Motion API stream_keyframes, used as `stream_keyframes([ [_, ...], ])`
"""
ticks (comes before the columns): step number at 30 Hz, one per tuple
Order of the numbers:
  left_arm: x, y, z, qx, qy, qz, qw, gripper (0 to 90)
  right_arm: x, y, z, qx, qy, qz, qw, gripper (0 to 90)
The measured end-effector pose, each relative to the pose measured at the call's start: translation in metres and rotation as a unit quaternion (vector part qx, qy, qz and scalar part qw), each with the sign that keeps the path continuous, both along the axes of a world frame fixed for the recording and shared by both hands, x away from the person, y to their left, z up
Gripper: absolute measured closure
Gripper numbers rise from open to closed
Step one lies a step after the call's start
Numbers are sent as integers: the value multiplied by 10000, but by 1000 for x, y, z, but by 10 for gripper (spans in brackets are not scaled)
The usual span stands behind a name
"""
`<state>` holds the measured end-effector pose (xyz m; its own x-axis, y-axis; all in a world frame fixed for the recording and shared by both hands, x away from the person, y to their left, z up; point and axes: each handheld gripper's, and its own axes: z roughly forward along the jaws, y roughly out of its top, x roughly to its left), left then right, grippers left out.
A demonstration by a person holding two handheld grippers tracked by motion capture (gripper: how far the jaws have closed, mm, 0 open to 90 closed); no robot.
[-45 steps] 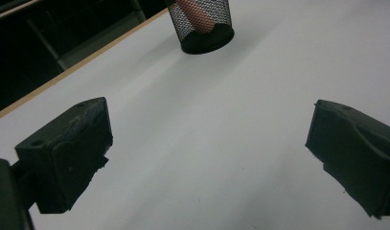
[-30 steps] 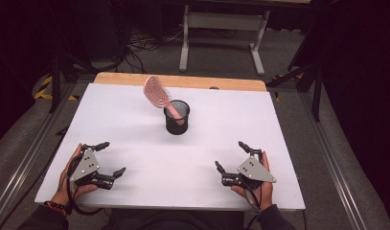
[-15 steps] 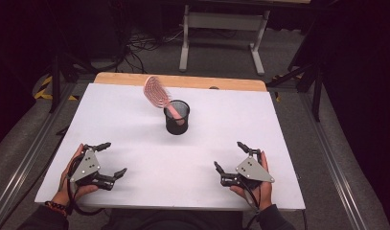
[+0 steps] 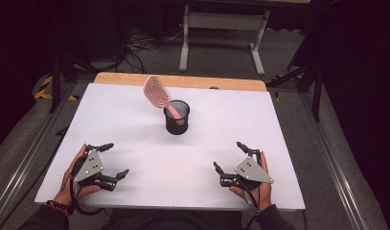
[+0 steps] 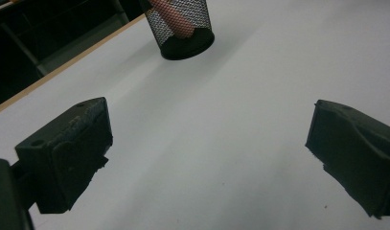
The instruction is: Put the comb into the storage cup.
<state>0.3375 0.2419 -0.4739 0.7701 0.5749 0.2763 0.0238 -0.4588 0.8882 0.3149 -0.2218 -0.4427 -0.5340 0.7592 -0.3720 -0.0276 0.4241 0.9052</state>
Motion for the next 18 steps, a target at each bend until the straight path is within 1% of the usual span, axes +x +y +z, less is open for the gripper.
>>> stream_keyframes([
  [3,0,0,0,-22,14,-8,10000,26,-1,0,0,-30,-17,-18,10000,52],
  [5,1,0,0,8,19,-10,10000,26,-1,1,0,-56,-44,-16,10000,52],
  [10,2,0,0,1,34,2,10000,27,-1,1,0,-92,5,-6,10000,52],
  [14,2,0,0,41,50,2,10000,26,-1,-2,1,-66,-33,-49,10000,52],
  [18,3,0,0,13,53,16,10000,26,-1,-2,1,-44,-13,-46,10000,52],
])
